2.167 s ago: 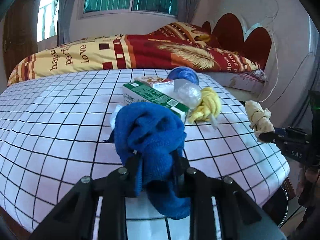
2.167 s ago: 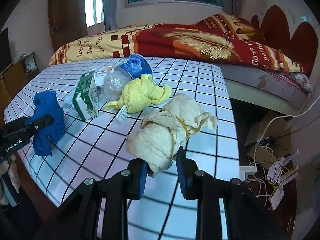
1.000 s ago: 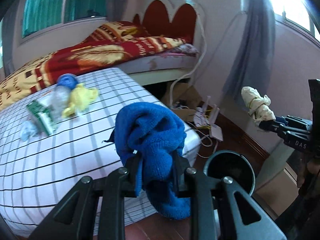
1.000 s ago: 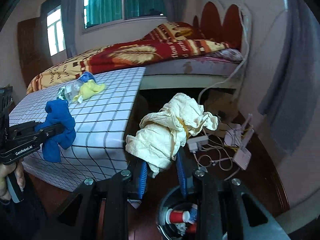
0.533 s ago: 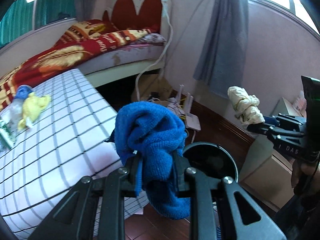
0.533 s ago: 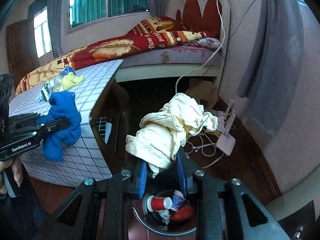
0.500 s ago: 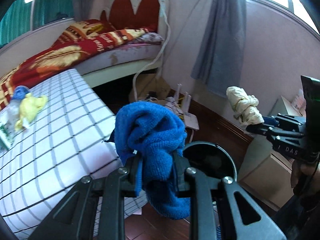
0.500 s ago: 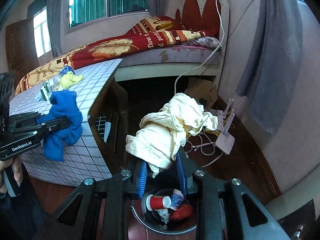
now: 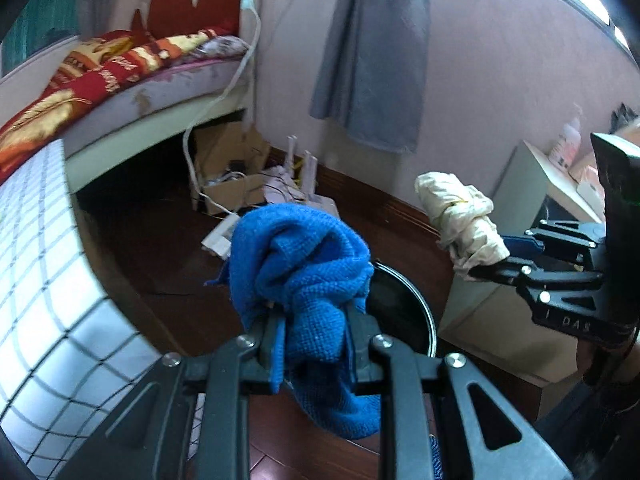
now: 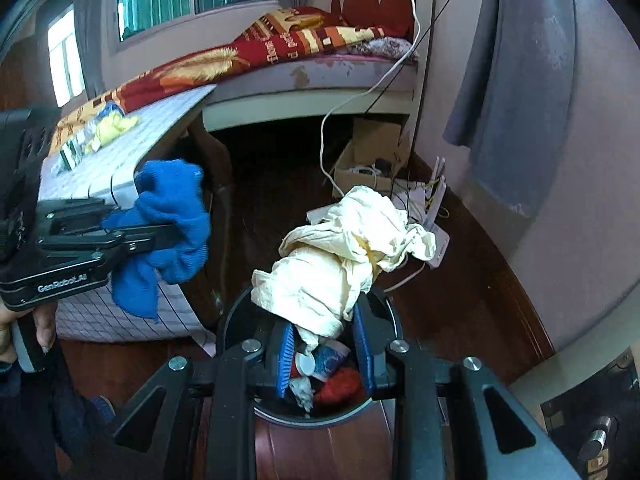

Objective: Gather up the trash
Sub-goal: 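Carry blue cloth and beige cloth over the black bin with both tools, then open both tools to drop the cloths into the bin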

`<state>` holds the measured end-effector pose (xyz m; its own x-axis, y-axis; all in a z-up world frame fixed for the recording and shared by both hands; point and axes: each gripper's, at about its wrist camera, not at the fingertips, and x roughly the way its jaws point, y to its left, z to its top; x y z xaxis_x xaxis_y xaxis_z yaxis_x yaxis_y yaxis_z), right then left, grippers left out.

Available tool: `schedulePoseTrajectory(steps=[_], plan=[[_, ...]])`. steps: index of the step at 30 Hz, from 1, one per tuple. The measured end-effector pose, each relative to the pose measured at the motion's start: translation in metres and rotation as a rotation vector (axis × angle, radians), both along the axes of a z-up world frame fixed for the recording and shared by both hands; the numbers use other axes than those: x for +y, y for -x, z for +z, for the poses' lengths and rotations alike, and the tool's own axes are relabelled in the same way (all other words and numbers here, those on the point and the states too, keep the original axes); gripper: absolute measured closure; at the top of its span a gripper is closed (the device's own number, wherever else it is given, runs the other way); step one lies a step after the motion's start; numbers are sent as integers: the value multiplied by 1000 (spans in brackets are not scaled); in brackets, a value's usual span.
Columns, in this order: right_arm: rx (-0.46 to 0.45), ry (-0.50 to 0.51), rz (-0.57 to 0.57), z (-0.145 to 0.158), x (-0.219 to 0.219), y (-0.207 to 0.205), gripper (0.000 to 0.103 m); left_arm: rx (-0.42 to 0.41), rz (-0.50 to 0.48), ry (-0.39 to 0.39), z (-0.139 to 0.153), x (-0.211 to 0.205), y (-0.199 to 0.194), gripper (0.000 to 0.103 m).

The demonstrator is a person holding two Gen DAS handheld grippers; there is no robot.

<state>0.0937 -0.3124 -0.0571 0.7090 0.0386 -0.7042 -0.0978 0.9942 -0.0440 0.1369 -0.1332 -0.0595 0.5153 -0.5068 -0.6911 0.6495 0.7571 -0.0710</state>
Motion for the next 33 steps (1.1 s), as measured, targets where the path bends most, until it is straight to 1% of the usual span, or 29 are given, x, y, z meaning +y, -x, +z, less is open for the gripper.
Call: schedulePoseTrajectory(steps=[5,10,13,17,19,20,21,22,23,24,25,26,27,29,31,33], plan=[[50,8,21,-21,-1,-6,74,40,-36,-31,-21,-18,-7,79],[104,5,57,-43,1,-18,74,97,-53,-59,-43,-25,-16,79],[139,7,86,-54,5,-27,74,129,-83,-40,-51,-29,-19,78],[188,31,124,-68,10,-37,74,162,-98,-52,-60,-34,-23,78],[205,43,139,-74,12,-42,74,179,-92,-56,-65,-35,-28,76],[218,44,147,-78,13,-46,73,188,-91,-57,-67,-36,-30,72],[233,43,152,-82,13,-49,69,197,-84,-67,-71,-38,-33,57],[261,63,145,-90,12,-53,45,203,-63,-96,-75,-39,-36,44],[280,102,117,-98,10,-56,14,189,-33,-125,-78,-39,-37,22],[293,135,89,-105,7,-58,10,159,-4,-140,-77,-37,-37,11],[313,135,80,-110,2,-59,10,132,23,-155,-76,-34,-36,7],[336,139,60,-114,-2,-61,10,120,44,-168,-76,-31,-36,0],[354,146,37,-117,-7,-62,9,114,72,-184,-77,-28,-36,0],[375,142,6,-121,-14,-62,0,109,91,-185,-78,-23,-38,0],[391,145,-30,-122,-19,-64,0,104,107,-190,-77,-18,-38,0],[381,146,-34,-120,-19,-64,0,98,118,-188,-75,-15,-37,0]])
